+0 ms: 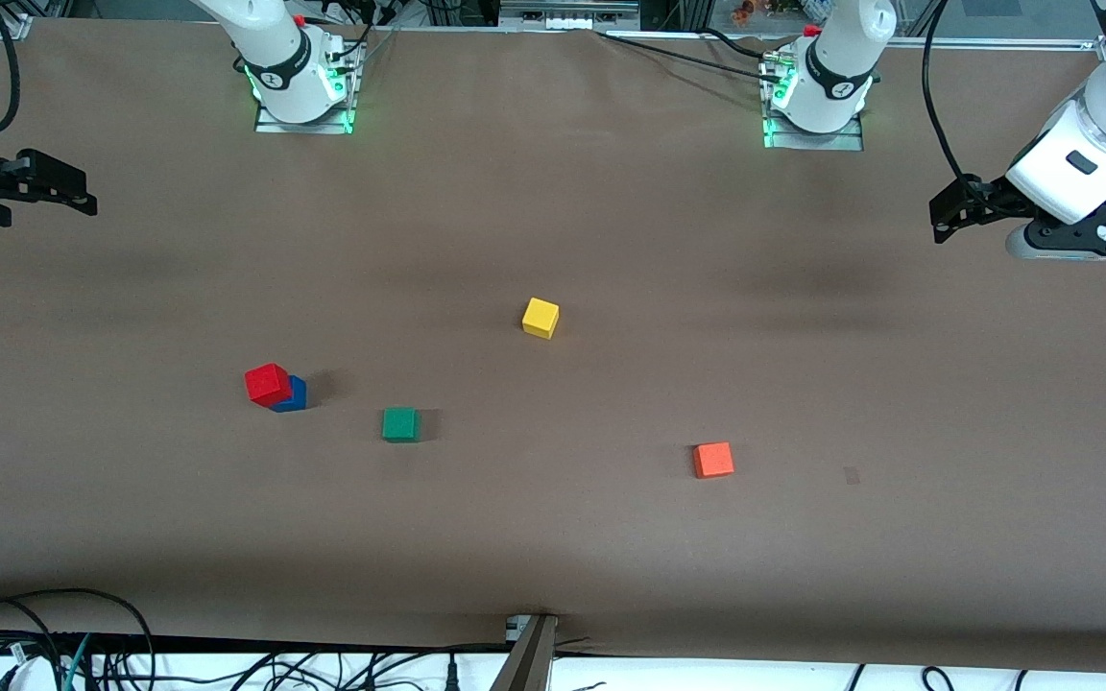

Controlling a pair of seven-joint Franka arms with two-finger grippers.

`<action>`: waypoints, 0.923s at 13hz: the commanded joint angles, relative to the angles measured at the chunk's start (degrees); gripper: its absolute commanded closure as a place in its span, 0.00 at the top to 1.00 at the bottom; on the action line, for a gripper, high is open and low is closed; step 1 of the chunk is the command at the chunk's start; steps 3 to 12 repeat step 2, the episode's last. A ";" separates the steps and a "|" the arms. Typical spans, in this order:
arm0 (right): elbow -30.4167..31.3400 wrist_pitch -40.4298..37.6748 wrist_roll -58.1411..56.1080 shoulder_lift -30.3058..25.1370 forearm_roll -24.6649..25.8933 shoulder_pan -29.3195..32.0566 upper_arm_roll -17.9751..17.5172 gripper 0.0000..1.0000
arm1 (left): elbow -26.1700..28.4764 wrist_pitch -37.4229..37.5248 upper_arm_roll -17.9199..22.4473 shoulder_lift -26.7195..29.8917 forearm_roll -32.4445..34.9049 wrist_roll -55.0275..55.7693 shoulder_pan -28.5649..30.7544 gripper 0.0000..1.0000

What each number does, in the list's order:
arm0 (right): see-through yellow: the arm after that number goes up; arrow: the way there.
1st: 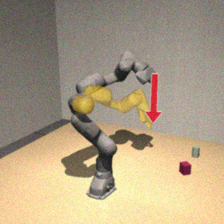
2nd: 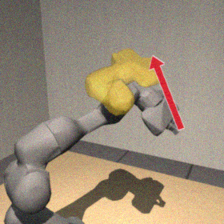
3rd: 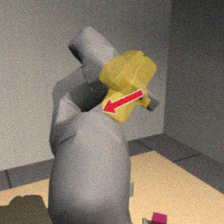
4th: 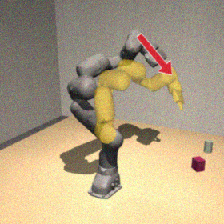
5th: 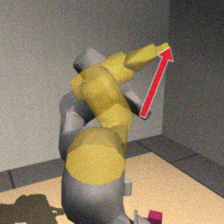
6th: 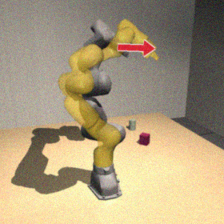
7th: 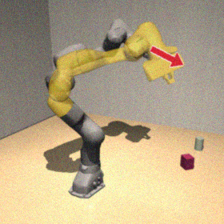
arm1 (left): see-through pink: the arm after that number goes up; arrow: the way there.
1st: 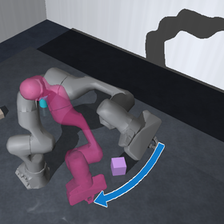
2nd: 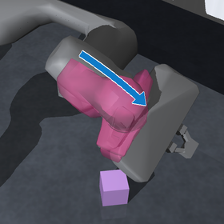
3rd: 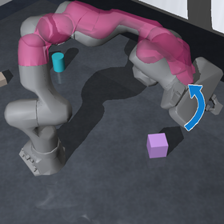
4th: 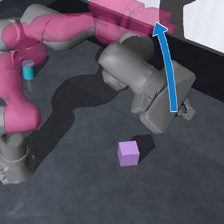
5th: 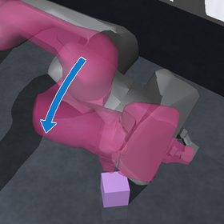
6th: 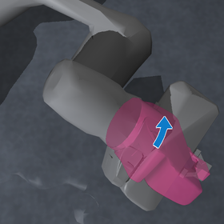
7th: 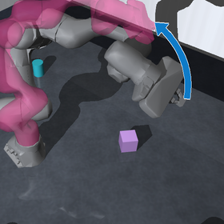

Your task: Pass red block to right arm, stack on blue

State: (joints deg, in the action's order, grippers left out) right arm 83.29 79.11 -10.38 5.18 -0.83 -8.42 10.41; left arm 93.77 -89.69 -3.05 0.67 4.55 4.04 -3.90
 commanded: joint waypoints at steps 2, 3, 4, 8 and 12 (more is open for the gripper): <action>-0.06 -0.10 -0.96 0.01 1.00 0.51 -0.65 1.00 | -0.69 0.66 -0.02 0.21 -0.07 -0.26 0.12 1.00; -0.06 -0.10 -0.96 0.01 1.00 0.51 -0.65 1.00 | -0.69 0.66 -0.02 0.21 -0.07 -0.26 0.12 1.00; -0.06 -0.10 -0.96 0.01 1.00 0.51 -0.65 1.00 | -0.69 0.66 -0.02 0.21 -0.07 -0.26 0.12 1.00; -0.06 -0.10 -0.96 0.01 1.00 0.51 -0.65 1.00 | -0.69 0.66 -0.02 0.21 -0.07 -0.26 0.12 1.00; -0.06 -0.10 -0.96 0.01 1.00 0.51 -0.65 1.00 | -0.69 0.66 -0.02 0.21 -0.07 -0.26 0.12 1.00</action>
